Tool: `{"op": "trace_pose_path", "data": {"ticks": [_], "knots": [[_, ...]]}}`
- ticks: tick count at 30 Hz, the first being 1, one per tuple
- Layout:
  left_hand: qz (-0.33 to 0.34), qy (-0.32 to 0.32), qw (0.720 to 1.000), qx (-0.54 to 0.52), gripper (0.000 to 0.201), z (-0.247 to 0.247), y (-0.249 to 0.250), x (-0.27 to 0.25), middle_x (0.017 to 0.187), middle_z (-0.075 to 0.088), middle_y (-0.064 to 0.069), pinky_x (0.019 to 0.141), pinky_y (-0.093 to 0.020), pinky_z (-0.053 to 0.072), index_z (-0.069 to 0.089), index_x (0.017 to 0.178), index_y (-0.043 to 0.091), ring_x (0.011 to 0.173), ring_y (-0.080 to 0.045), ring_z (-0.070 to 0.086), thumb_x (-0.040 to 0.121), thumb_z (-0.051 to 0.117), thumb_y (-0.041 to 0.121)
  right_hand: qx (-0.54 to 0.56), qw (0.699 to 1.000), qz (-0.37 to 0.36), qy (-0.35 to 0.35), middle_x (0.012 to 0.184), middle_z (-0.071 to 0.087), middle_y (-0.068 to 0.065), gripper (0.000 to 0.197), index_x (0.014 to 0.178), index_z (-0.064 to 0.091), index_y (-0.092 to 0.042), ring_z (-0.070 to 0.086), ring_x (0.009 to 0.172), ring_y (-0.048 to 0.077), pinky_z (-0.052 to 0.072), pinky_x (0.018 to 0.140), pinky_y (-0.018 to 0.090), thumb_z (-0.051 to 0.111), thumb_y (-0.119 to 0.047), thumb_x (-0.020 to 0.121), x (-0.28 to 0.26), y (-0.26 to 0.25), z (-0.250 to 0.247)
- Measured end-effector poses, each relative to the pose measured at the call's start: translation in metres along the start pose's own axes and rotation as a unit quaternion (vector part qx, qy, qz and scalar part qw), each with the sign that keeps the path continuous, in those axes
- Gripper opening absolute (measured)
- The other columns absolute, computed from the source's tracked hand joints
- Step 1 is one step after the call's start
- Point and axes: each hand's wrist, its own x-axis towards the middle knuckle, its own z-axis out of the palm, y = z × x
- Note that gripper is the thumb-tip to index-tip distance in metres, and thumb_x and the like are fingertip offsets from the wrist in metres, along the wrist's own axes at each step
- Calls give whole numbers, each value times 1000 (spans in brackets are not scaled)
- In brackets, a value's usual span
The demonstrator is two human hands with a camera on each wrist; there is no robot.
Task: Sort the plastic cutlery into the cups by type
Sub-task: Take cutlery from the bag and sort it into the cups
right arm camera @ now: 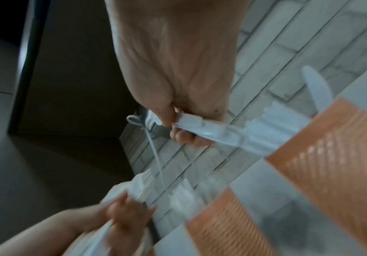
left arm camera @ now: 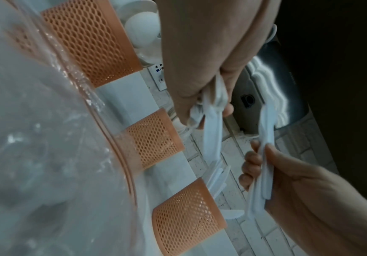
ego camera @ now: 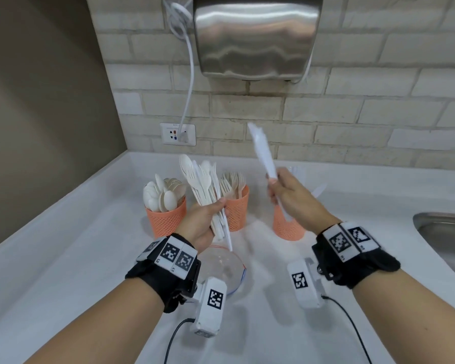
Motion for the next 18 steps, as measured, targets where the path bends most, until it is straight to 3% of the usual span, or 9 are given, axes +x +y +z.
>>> {"op": "trace_pose_path", "data": {"ticks": [2,5,9,11,13,15,16,17,18], "knots": [[-6,-18,1000,-10,11,1,2,0,61,57,0,50,-21,48,58,92,11,50,-7,55,93,49,4,-4,998,-15,63,82,49,1,15,102,43,-11,46,72,14,41,68,28,35,-23,99,13,5,-17],[-10,-50,998,-24,11,5,6,-2,62,61,2,53,-20,51,59,93,11,53,-7,59,93,49,6,0,992,-23,126,88,52,-2,10,106,41,-11,50,77,4,42,68,7,35,-16,100,29,16,-32],[-6,-79,997,-18,13,8,12,-6,68,65,0,54,-22,52,63,94,14,54,-8,61,94,49,13,-12,988,82,131,97,51,5,21,116,43,-7,50,86,18,40,69,27,39,-15,97,39,48,-31],[-11,-88,996,-12,15,7,13,-7,74,67,-3,54,-23,53,63,96,15,56,-9,61,94,48,16,-79,982,128,112,79,47,4,13,90,48,-8,46,79,22,34,59,28,37,-12,95,39,64,-27],[-23,-95,995,-3,18,4,14,-6,71,68,-2,53,-23,53,59,102,8,55,-9,61,95,47,19,-131,976,140,107,69,39,4,21,69,39,-10,39,66,21,26,52,26,37,-9,90,42,74,-25],[-32,-99,995,6,24,2,13,-5,65,68,-1,54,-22,53,55,109,2,55,-8,61,95,46,20,-138,976,128,105,87,49,10,11,86,52,-5,50,72,24,41,60,28,42,-10,84,43,71,-24],[-33,-97,995,7,22,2,13,-4,67,69,-1,55,-22,53,56,107,2,56,-8,62,95,47,19,-156,973,107,130,105,50,15,28,107,55,-4,53,90,29,47,76,33,46,-10,82,43,65,-23],[-31,-95,995,5,19,1,13,-4,71,69,-2,55,-23,53,58,104,4,57,-9,61,95,47,17,-175,969,73,159,118,47,17,41,123,50,-4,49,106,31,43,91,36,49,-8,82,41,59,-22],[-31,-90,995,1,15,1,12,-3,73,70,-3,54,-23,53,59,101,7,57,-9,61,94,48,15,-176,965,30,194,122,45,18,45,127,48,-4,45,112,29,38,96,31,51,-4,82,39,48,-18]]}}
